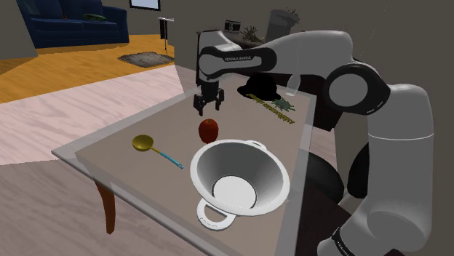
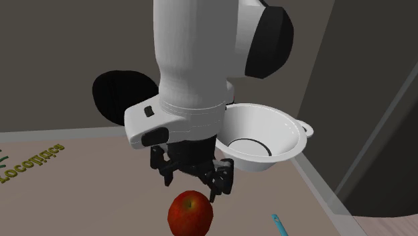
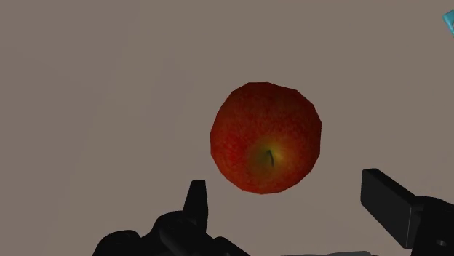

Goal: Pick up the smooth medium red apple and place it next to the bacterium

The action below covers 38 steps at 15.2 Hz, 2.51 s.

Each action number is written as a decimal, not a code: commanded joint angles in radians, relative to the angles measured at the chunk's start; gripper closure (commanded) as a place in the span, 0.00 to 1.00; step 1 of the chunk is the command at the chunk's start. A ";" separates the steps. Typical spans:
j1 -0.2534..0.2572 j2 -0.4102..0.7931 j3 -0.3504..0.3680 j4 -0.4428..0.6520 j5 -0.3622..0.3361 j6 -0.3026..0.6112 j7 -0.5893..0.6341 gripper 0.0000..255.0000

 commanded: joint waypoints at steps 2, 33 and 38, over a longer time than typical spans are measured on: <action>-0.002 0.011 -0.002 -0.022 -0.002 0.032 0.002 0.00; 0.002 0.002 0.000 0.078 0.003 -0.075 -0.011 1.00; 0.006 0.007 0.000 0.153 0.003 -0.145 -0.018 1.00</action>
